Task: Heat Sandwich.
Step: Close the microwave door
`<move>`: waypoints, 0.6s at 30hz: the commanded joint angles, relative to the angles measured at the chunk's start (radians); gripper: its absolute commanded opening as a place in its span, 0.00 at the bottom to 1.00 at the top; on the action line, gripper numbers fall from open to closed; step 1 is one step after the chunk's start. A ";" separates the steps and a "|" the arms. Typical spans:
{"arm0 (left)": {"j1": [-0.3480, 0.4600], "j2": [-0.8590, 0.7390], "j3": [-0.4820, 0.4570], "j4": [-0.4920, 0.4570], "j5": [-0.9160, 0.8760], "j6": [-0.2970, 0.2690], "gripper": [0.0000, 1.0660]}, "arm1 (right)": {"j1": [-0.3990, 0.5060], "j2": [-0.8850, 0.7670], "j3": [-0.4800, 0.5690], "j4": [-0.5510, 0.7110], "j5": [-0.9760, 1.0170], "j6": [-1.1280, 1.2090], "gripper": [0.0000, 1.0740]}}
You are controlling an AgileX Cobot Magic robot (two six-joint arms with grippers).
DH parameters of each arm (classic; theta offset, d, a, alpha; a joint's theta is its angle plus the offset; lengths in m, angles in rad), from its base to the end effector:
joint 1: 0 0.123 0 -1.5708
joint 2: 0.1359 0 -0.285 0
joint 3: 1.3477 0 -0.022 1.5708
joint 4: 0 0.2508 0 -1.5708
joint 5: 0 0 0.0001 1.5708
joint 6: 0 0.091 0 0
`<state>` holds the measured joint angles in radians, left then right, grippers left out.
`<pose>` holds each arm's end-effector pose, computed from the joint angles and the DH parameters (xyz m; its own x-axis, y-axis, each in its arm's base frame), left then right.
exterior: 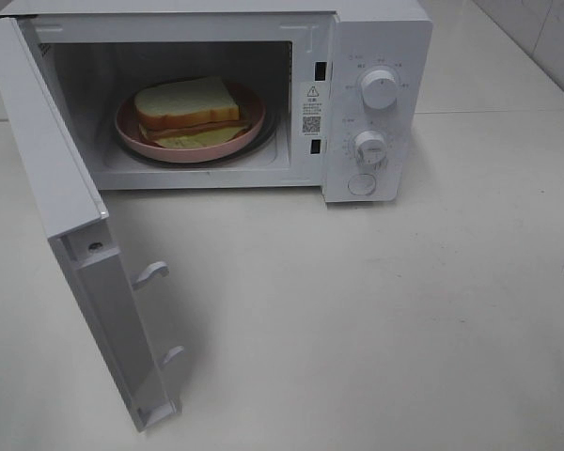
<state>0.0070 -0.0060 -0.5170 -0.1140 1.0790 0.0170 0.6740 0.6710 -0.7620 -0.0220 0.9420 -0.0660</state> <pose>-0.0088 -0.0092 0.2809 -0.4521 -0.0400 -0.8911 0.0659 0.9948 -0.0781 0.0881 0.0683 0.3319 -0.4903 -0.4925 -0.7191 -0.6547 0.7527 -0.0692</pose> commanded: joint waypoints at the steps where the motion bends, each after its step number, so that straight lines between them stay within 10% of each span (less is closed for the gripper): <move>1: -0.005 -0.019 0.003 -0.003 -0.010 -0.001 0.92 | 0.003 -0.055 0.003 0.001 0.102 0.015 0.67; 18: -0.005 -0.019 0.003 -0.003 -0.010 -0.001 0.92 | -0.146 -0.323 0.003 -0.093 0.227 0.102 0.67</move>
<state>0.0070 -0.0060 -0.5170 -0.1140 1.0790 0.0170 0.5560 0.3710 -0.7620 -0.1040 1.1600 0.0160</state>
